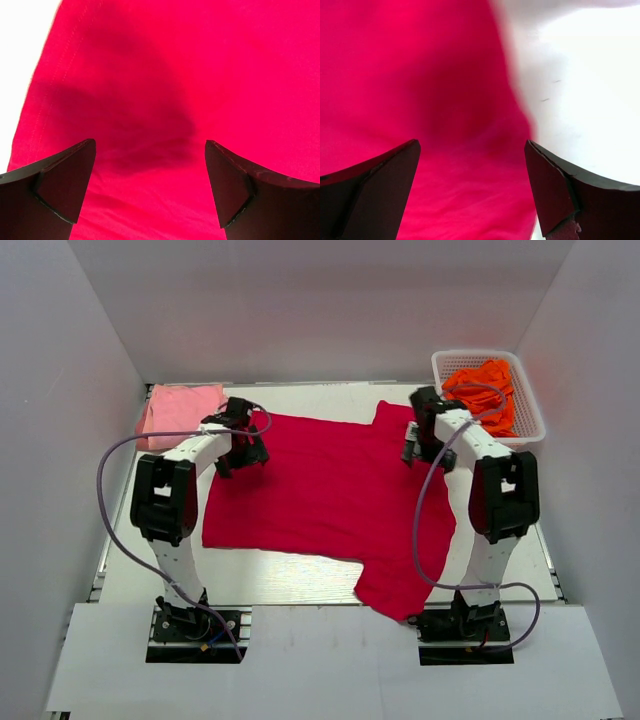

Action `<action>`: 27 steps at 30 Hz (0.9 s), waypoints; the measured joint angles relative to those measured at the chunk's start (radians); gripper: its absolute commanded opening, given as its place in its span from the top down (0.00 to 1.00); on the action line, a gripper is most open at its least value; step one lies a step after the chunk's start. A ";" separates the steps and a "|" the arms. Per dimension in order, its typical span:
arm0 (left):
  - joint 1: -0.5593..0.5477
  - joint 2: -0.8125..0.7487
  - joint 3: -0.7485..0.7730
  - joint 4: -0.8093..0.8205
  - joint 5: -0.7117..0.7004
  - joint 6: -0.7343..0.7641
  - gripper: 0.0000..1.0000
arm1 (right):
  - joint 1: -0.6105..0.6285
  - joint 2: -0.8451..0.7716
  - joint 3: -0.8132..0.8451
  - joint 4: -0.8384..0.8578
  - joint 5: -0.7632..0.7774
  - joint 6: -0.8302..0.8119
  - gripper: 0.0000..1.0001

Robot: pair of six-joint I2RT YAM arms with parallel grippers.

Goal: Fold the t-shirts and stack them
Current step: Flatten out the tshirt

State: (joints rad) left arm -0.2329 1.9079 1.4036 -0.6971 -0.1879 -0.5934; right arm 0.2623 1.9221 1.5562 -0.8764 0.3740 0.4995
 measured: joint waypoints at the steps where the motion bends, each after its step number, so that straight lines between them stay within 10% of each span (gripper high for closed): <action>1: 0.001 0.016 0.000 -0.004 0.000 0.002 0.00 | -0.035 -0.010 -0.037 0.012 -0.014 -0.012 0.10; 10: 0.008 0.065 -0.001 0.002 0.000 0.002 0.00 | -0.232 -0.141 -0.317 0.206 -0.187 -0.142 0.21; 12: 0.008 0.065 -0.003 0.002 0.000 0.001 0.00 | -0.235 -0.137 -0.323 0.253 -0.222 -0.165 0.62; 15: 0.008 0.065 -0.004 -0.001 -0.010 -0.001 0.00 | -0.240 -0.121 -0.322 0.297 -0.267 -0.170 0.99; 27: 0.008 0.046 -0.056 0.003 -0.028 -0.009 0.00 | -0.173 -0.178 -0.306 0.304 -0.403 -0.166 1.00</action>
State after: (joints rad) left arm -0.2245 1.9537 1.3479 -0.6945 -0.2161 -0.6022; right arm 0.0895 1.7439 1.2499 -0.5720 -0.0288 0.3340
